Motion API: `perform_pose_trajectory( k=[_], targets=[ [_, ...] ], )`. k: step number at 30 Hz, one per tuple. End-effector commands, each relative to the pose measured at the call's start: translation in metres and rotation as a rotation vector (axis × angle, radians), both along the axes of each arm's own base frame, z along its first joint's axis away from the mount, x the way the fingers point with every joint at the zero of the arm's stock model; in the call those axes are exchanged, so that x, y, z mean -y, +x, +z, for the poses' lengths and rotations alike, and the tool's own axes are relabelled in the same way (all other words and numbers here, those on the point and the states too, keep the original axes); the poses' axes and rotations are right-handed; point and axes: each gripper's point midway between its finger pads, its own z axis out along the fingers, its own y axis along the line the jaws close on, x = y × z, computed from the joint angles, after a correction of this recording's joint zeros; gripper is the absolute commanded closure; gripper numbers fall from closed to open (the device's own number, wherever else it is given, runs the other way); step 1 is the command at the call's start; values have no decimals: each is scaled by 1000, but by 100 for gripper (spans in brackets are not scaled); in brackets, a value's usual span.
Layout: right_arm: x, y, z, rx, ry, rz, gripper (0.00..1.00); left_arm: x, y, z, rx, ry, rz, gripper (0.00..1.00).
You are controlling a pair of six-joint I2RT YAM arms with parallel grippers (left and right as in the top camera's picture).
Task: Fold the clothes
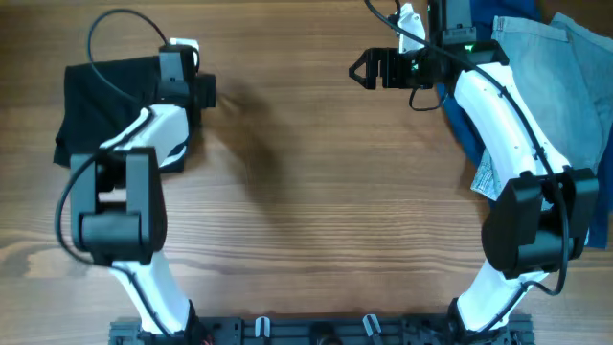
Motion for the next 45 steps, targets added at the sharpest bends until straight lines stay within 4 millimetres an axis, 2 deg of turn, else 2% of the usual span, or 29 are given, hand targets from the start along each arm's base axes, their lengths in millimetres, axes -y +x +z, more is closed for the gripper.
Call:
perform_pose_trajectory(
  k=[1,2,4,6,8,11,13,15,17,19,20,22,23,25,28,32,42,45],
  targets=[
    [1,0,-3,-12,6,-11,0,0,-4,109,191,-16,21,0],
    [1,0,-3,-12,6,-12,0,2,-10,125,206,-30,5,0],
    [1,0,-3,-12,6,-11,0,3,-19,141,214,-45,-9,0],
    [0,-1,-3,-15,12,-7,0,-4,-28,141,173,-79,-10,0],
    [0,-2,-3,-19,10,-6,0,-23,-32,135,163,-197,36,0],
    [0,-2,-3,-19,10,-6,0,-72,-42,132,185,-370,119,0],
    [0,-2,-3,-19,10,-6,0,-112,-54,129,192,-393,205,0],
    [0,-2,-3,-19,10,-6,1,-137,-67,125,182,-387,269,0],
    [0,-2,-3,-18,11,-6,0,-161,-92,108,120,-415,409,1],
    [0,-2,-3,-19,11,-7,0,-155,-115,87,27,-505,515,11],
    [0,-2,-3,-19,12,-8,0,-146,-129,75,-43,-549,568,23],
    [0,-2,-3,-19,11,-8,0,-128,-158,56,-186,-605,645,54],
    [0,-2,-3,-19,11,-8,0,-118,-171,49,-259,-612,655,74],
    [0,-2,-3,-19,11,-8,0,-106,-195,40,-378,-600,676,86],
    [0,-2,-3,-21,11,-8,0,-113,-215,24,-431,-517,727,95],
    [0,-3,-4,-24,10,-7,0,-114,-219,-3,-414,-509,728,96],
    [0,-3,-4,-24,9,-6,0,-129,-181,-56,-320,-502,707,96],
    [0,-3,-4,-24,9,-6,0,-136,-165,-59,-258,-498,695,96]
  ],
)
